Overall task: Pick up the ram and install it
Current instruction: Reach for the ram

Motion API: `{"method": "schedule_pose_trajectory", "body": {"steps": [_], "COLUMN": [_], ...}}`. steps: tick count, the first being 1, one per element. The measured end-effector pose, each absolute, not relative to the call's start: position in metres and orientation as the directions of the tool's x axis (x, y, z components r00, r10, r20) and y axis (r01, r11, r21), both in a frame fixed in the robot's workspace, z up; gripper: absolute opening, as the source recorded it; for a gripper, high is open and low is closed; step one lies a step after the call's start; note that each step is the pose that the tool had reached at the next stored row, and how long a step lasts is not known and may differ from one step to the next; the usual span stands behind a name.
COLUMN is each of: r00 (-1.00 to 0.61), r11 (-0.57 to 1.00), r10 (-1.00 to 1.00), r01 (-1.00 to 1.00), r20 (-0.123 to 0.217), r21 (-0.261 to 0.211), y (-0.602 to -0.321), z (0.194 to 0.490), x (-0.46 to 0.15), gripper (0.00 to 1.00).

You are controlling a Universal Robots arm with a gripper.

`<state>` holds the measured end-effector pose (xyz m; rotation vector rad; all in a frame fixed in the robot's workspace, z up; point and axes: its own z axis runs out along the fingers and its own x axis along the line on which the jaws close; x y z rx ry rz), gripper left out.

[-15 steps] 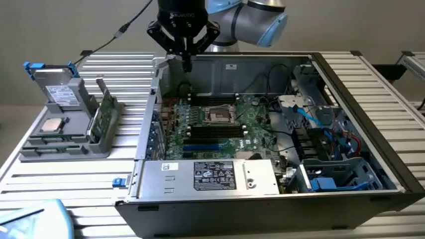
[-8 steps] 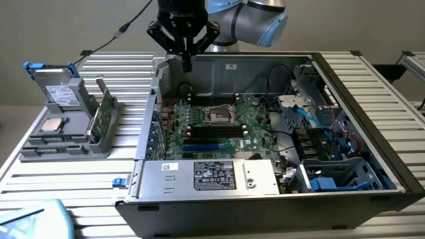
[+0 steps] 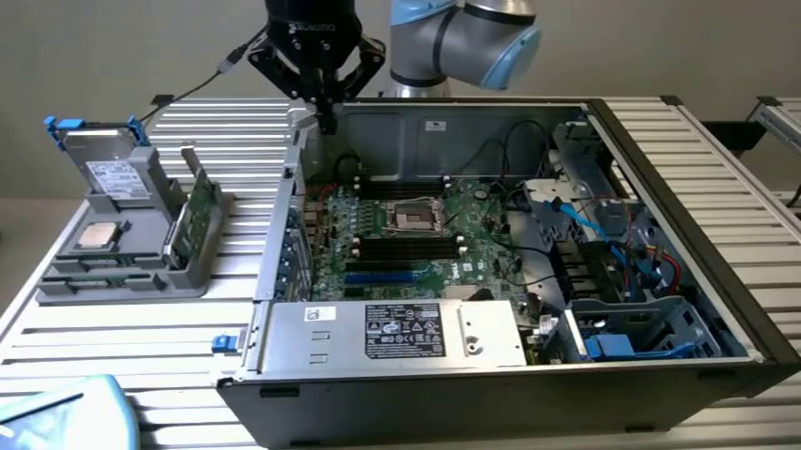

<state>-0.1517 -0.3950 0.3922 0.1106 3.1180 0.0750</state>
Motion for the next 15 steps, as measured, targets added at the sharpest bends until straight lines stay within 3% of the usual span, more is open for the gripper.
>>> {"method": "schedule_pose_trajectory", "body": {"steps": [15], "r00": [-0.997], "r11": [0.996], "r10": [0.071], "r01": [0.071], "r20": [-0.005], "r21": [0.048], "y": [-0.390], "z": [0.387], "x": [-0.220], "gripper": [0.11]}}
